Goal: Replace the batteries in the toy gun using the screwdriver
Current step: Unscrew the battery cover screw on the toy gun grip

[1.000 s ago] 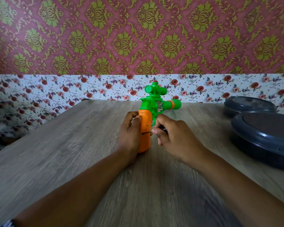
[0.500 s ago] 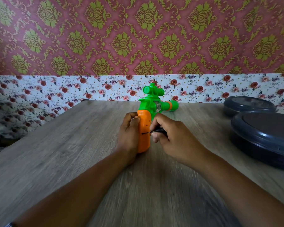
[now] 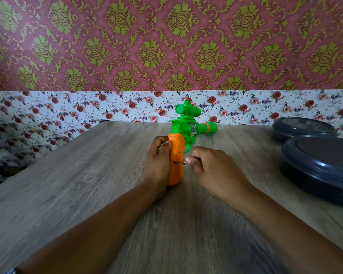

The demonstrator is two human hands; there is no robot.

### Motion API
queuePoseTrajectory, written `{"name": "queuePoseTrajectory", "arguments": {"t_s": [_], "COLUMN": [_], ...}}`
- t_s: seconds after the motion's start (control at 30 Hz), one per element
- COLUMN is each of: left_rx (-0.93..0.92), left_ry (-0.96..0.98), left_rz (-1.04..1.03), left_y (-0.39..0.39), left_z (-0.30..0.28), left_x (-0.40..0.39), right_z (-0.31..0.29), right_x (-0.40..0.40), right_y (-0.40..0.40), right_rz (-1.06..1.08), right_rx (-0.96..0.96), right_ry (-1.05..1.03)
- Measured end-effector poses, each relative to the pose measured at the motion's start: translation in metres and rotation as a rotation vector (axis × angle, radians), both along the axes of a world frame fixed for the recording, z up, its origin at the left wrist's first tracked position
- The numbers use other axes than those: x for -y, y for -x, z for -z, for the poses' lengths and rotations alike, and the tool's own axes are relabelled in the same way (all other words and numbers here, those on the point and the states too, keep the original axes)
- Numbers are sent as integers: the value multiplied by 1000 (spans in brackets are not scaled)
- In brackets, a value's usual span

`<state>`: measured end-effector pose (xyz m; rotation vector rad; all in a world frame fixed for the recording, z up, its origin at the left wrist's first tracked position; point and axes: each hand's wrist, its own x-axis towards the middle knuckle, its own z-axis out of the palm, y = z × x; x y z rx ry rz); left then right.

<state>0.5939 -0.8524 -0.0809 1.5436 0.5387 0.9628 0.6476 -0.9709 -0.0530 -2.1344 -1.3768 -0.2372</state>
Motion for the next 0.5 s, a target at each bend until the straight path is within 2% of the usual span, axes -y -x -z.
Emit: {"name": "queuePoseTrajectory", "arguments": {"t_s": [0.17,0.4,0.5], "left_rx": [17,24,21], "left_ry": [9,-16,1], "left_rz": [9,13,15], "left_y": [0,0,0], "left_z": [0,1,-1], "left_x": [-1,0,-1], "right_z": [-1,-2,2], "right_x": [2,2,-1], "right_y": [2,0,3], "right_rz": [-99,-164,-131], "right_rx": [109,-61,18], "right_ry": [-67,-214,-148]}}
